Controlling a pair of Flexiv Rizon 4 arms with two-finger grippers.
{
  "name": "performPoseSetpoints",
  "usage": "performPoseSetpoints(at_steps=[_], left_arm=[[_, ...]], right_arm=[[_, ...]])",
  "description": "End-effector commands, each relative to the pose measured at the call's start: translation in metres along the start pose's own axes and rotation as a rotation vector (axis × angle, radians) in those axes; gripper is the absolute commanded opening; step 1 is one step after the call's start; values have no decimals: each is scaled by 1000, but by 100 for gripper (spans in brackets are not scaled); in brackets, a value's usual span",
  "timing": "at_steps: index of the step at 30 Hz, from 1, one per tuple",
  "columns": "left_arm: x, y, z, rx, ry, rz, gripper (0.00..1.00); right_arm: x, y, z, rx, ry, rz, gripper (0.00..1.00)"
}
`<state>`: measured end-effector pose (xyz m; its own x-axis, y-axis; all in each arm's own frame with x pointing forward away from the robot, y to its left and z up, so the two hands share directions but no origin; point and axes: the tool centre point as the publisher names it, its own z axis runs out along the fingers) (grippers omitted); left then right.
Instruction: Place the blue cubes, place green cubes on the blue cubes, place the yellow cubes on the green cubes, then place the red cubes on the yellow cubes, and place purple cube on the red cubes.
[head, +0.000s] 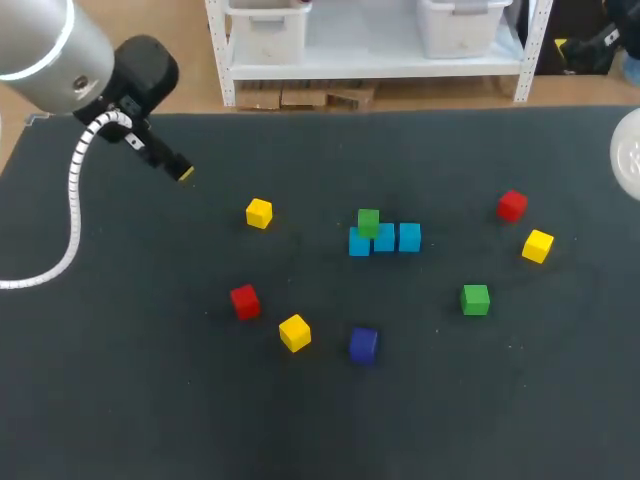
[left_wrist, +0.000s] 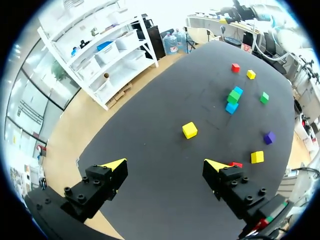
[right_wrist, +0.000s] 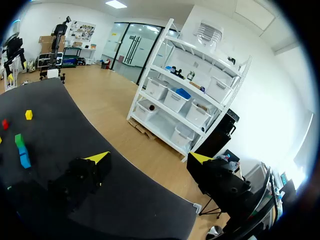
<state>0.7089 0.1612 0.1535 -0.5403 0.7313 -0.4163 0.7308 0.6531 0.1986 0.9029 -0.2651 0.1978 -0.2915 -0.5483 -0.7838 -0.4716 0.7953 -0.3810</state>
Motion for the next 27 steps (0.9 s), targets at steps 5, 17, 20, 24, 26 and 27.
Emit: performPoseSetpoints(at_steps=[5,17,20,24,26,27], left_arm=[[-4,0,1,33,-2,19,100],[-4,0,1,33,-2,19,100],[-4,0,1,33,-2,19,100],[-4,0,1,33,-2,19,100],[-4,0,1,33,-2,19,100],[-4,0,1,33,-2,19,100]], right_arm=[[-1,1,-1,3,3,1,100],[-1,1,-1,3,3,1,100],[-1,1,-1,3,3,1,100],[-20,-3,-13,-49,-19,-56,100],[-24,-1,-18,-58,1,-102,100],[-27,-1,-21,-65,0,-117,100]])
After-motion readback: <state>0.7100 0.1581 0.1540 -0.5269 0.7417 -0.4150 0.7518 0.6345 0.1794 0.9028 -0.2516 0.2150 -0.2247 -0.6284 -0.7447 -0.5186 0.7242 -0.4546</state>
